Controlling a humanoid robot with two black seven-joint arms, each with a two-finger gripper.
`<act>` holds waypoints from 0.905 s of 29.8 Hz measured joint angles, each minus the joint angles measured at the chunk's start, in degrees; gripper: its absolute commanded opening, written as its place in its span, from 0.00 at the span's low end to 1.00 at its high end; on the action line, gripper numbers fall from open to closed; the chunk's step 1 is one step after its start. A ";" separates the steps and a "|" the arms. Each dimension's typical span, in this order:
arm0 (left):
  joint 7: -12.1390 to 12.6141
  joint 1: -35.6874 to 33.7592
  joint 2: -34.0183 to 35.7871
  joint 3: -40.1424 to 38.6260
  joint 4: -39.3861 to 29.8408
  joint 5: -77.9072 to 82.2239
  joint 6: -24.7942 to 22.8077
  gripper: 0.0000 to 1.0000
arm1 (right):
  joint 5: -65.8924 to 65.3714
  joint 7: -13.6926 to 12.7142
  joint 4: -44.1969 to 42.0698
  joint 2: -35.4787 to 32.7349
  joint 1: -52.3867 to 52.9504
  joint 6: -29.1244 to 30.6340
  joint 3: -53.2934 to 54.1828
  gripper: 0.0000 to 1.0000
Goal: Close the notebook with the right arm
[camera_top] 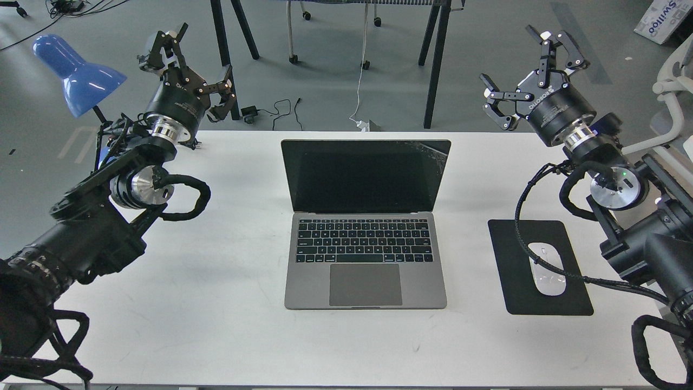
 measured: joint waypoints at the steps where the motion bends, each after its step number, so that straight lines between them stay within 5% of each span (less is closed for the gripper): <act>1: 0.00 0.00 0.00 0.01 0.00 0.00 0.07 1.00 | 0.00 0.00 0.00 0.00 0.00 0.00 -0.01 1.00; 15: 0.00 0.00 0.14 0.18 -0.09 0.18 0.60 1.00 | -0.12 -0.39 0.75 1.10 0.83 -0.39 -1.36 1.00; 27: 0.00 0.09 0.17 0.08 -0.10 0.08 0.51 1.00 | -0.86 -0.54 -0.83 1.51 11.24 -6.97 -14.13 1.00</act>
